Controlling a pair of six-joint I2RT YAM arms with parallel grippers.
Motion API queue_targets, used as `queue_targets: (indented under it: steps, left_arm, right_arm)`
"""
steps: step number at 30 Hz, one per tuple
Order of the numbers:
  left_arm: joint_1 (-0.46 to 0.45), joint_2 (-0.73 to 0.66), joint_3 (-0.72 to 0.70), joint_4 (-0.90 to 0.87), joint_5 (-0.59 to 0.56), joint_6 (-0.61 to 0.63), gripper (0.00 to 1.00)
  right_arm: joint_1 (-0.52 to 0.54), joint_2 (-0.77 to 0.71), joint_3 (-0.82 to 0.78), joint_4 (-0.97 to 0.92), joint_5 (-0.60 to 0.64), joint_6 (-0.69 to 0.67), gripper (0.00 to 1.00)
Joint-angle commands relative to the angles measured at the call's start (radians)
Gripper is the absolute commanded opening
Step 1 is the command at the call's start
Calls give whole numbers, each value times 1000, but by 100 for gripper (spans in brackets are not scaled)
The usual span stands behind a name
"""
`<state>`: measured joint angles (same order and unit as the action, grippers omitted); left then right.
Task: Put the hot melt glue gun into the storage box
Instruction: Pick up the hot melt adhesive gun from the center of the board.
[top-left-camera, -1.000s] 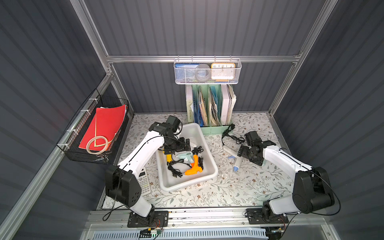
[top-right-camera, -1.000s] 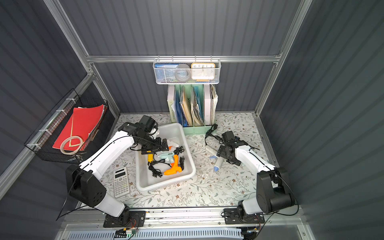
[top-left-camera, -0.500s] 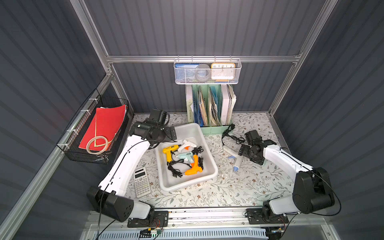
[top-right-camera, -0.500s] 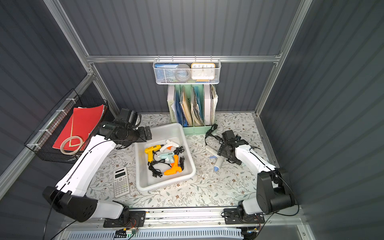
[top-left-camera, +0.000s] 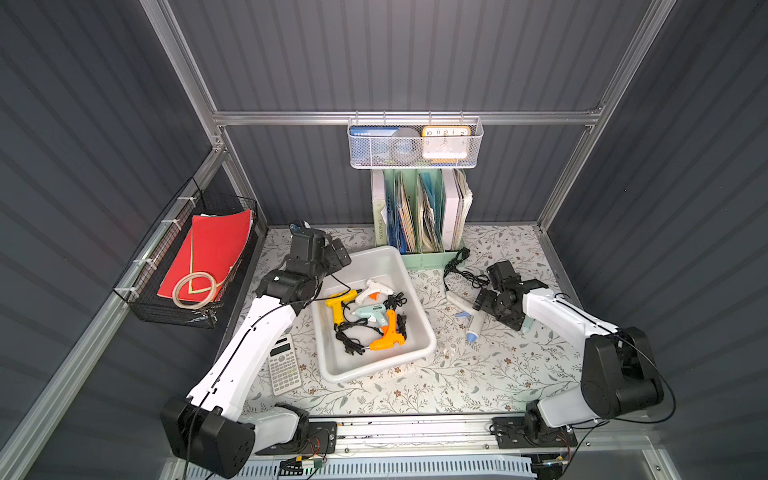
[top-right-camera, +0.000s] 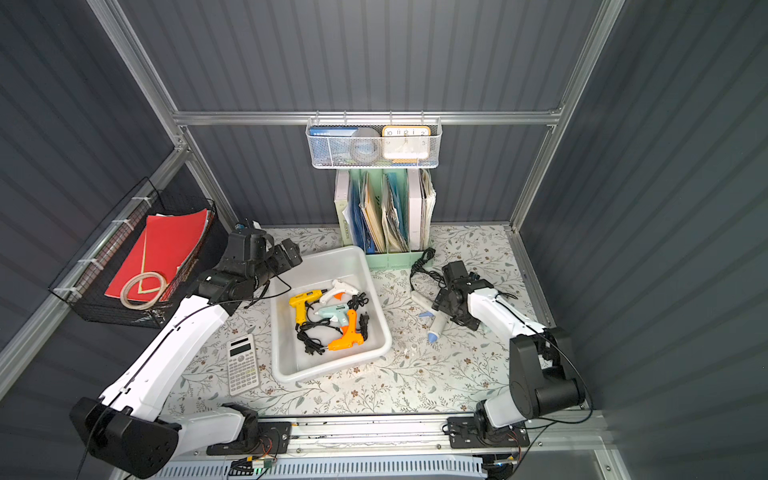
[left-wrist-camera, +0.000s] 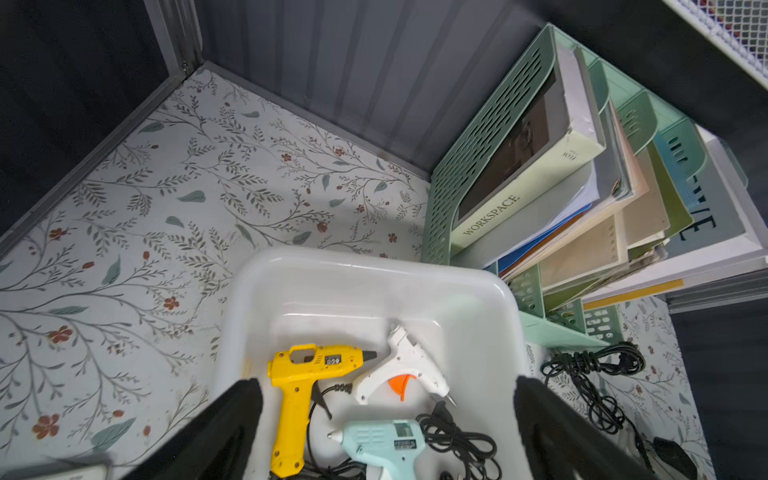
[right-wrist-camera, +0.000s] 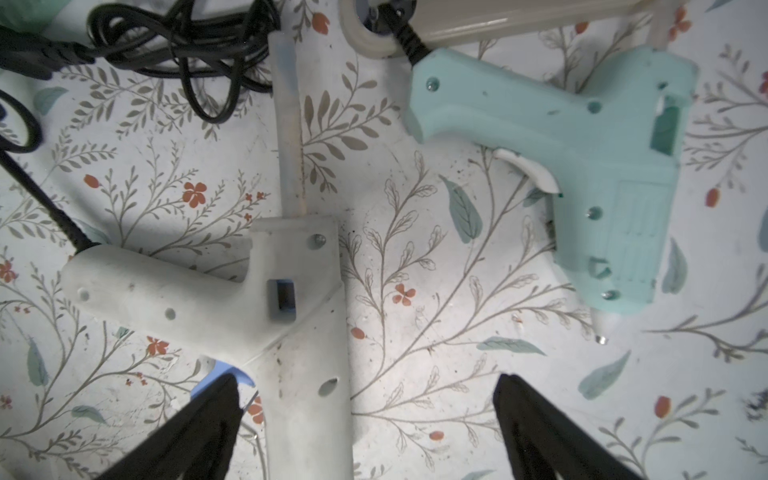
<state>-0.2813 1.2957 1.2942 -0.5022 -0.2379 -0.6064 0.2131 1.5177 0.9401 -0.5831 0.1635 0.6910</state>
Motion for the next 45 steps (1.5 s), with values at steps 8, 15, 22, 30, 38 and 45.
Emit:
queue_targets:
  steps: [8, 15, 22, 30, 38, 45]
  left_arm:
    - [9, 103, 25, 113, 81, 8, 100]
    - [11, 106, 10, 123, 103, 8, 100]
    - [11, 103, 2, 127, 114, 4, 100]
    - [18, 134, 20, 132, 125, 8, 100]
    - [22, 166, 46, 139, 148, 12, 100]
    - [25, 173, 53, 150, 162, 11, 100]
  right_arm:
    - [-1, 125, 59, 123, -46, 43, 96]
    - [-6, 154, 72, 185, 29, 58, 95]
    - [-8, 147, 78, 158, -57, 30, 97]
    - [-8, 64, 59, 34, -150, -59, 99]
    - [13, 49, 30, -65, -240, -114, 99]
    - [37, 80, -4, -85, -258, -123, 90]
